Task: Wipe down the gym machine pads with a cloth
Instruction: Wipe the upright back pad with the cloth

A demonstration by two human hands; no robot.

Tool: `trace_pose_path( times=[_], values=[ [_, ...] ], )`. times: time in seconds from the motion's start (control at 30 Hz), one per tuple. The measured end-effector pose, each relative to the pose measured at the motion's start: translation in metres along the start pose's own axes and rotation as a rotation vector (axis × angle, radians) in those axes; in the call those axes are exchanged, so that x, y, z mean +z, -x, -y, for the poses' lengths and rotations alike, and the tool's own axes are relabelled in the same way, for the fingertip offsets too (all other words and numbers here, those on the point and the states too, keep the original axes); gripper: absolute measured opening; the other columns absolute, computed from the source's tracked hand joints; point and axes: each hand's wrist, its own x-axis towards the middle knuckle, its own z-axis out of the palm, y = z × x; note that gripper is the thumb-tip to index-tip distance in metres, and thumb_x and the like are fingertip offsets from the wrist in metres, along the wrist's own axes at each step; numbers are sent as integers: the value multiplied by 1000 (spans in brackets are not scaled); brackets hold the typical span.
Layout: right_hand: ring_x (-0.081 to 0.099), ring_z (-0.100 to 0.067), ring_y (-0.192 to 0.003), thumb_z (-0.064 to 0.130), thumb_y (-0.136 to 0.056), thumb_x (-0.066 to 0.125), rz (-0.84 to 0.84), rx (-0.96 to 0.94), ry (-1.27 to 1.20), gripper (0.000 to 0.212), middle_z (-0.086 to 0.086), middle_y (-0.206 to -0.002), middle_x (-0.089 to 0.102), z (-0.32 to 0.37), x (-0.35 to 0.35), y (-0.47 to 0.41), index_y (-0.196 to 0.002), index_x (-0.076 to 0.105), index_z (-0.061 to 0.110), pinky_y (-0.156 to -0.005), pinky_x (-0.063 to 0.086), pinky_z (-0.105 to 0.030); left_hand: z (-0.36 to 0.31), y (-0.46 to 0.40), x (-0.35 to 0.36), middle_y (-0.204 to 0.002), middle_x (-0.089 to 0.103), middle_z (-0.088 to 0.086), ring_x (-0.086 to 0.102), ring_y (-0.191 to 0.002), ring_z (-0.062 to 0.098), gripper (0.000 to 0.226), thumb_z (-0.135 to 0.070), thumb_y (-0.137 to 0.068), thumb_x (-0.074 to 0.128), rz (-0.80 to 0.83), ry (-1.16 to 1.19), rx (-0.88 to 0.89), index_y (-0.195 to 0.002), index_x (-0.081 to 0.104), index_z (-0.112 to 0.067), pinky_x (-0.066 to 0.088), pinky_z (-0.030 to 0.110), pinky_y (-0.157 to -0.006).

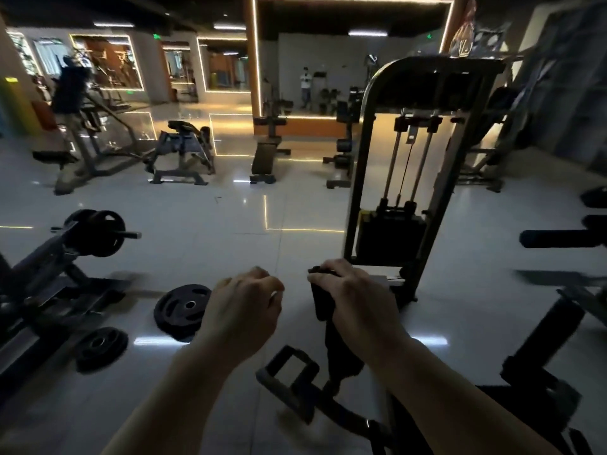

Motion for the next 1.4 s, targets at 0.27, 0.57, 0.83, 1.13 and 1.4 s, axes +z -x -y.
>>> trace_pose_path(
  times=[0.27,0.57,0.83,1.13,1.4],
  values=[
    [49,-19,-121,6,-90,55,-35,147,92,52,7,-142,44,-22,16,-97,-138,49,26,-89,45,-28,47,-114,23,-125,58,-4,58,-109,15,26,-26,-98,46,100,50,85,-117,63,-23,27,52,-110],
    [61,-23,-106,-1,-82,63,-150,441,147,49,2,-129,58,-22,68,-179,-125,63,21,-75,49,-27,105,-216,71,-121,57,-6,56,-110,11,27,-30,-100,40,274,118,293,-112,64,-25,10,57,-115],
    [59,-25,-108,-11,-80,51,-272,750,173,57,1,-127,57,-64,126,-205,-127,61,21,-82,53,-36,128,-279,150,-118,57,-7,55,-112,16,22,-27,-97,45,378,205,544,-104,66,-28,14,52,-112],
    [53,-26,-120,-13,-85,40,-359,1062,128,66,-5,-134,56,-157,253,-99,-138,48,24,-91,49,-38,105,-239,347,-120,55,-8,47,-120,16,26,-30,-95,45,350,232,721,-112,64,-30,15,46,-110],
    [53,-32,-78,4,-95,45,-641,1157,154,34,-14,-97,60,-218,383,-51,-127,36,11,-63,44,-41,82,-207,493,-119,58,2,53,-109,28,34,-25,-92,50,69,424,776,-125,59,-23,40,39,-94]
  ],
)
